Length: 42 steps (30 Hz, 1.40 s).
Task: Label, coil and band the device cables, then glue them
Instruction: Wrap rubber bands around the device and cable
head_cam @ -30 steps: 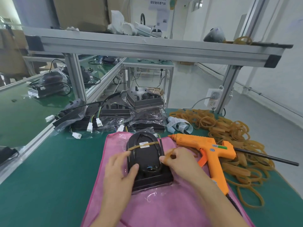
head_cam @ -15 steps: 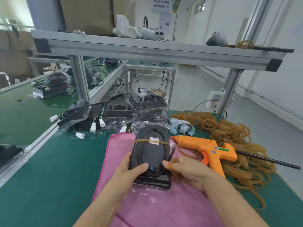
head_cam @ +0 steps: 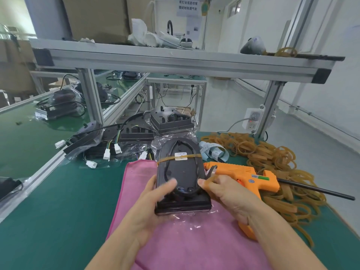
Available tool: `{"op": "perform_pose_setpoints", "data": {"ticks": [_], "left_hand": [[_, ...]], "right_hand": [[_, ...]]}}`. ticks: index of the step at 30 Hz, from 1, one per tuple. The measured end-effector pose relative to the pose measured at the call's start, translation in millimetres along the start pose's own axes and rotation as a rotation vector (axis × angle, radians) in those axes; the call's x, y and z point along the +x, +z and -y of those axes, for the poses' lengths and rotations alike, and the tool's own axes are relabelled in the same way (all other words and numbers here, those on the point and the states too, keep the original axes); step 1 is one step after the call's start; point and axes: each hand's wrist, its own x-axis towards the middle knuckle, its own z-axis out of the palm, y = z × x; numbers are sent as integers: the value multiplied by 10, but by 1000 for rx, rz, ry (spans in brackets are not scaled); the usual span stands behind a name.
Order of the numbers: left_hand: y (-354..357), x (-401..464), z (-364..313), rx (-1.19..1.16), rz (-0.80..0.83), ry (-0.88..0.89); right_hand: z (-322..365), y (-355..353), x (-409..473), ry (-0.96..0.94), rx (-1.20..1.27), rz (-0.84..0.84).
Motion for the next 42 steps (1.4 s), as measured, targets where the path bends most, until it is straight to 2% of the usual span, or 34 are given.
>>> {"op": "perform_pose_setpoints", "data": {"ticks": [10, 16, 22, 28, 32, 34, 37, 42], "left_hand": [[-63, 80, 53, 59, 47, 129], [-138, 42, 79, 30, 71, 202], [-134, 59, 70, 78, 89, 275], [-146, 65, 176, 61, 112, 285], [-118, 92, 189, -27, 42, 361], [-99, 101, 191, -9, 64, 388], [-107, 124, 191, 44, 85, 387], [-109, 92, 63, 156, -44, 351]], "right_hand": [[75, 36, -2, -136, -295, -94], [31, 70, -15, -26, 63, -29], [-10, 108, -4, 95, 423, 111], [-51, 141, 28, 84, 396, 70], [4, 93, -30, 74, 373, 278], [57, 94, -29, 83, 348, 236], [92, 167, 19, 122, 365, 47], [99, 216, 16, 117, 406, -33]]}}
